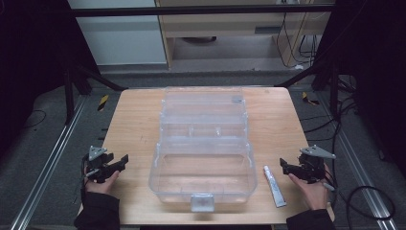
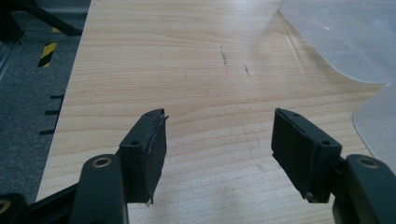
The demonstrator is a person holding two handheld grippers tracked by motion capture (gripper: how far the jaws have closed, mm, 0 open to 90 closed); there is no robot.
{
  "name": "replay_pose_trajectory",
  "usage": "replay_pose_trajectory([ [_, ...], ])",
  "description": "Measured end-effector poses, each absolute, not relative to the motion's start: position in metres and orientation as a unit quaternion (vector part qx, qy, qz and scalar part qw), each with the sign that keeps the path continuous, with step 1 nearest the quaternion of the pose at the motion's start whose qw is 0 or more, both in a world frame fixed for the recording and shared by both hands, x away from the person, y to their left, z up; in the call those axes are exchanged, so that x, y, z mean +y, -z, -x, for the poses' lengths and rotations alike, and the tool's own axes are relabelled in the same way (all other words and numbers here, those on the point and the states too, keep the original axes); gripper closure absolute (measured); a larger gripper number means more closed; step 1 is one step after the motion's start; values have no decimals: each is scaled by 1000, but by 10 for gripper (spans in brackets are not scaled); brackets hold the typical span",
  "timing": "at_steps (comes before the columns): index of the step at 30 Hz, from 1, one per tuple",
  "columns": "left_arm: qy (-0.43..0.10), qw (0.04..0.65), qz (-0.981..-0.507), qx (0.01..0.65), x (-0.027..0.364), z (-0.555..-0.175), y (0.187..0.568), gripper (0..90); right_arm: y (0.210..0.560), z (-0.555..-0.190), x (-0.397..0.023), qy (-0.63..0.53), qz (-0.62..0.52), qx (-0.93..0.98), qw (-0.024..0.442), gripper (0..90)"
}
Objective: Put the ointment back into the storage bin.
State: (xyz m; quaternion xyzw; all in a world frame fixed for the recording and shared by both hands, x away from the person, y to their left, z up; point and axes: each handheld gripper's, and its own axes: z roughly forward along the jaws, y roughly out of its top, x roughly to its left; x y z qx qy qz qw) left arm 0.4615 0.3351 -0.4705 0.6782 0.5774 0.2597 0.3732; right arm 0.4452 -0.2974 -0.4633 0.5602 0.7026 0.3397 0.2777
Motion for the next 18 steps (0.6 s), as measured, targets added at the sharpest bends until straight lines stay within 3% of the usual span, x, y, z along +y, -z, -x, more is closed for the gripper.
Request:
replay_pose_trajectory([
  [6, -256, 372, -683, 575, 334, -461, 471, 346, 460, -441, -286, -323, -531, 729, 286, 165],
  [10, -255, 369, -687, 572, 333, -463, 473, 342, 450, -439, -278, -310, -521, 749, 268, 225],
  [18, -251, 363, -696, 566, 330, -464, 474, 337, 417, -435, -269, -298, -523, 765, 231, 231],
])
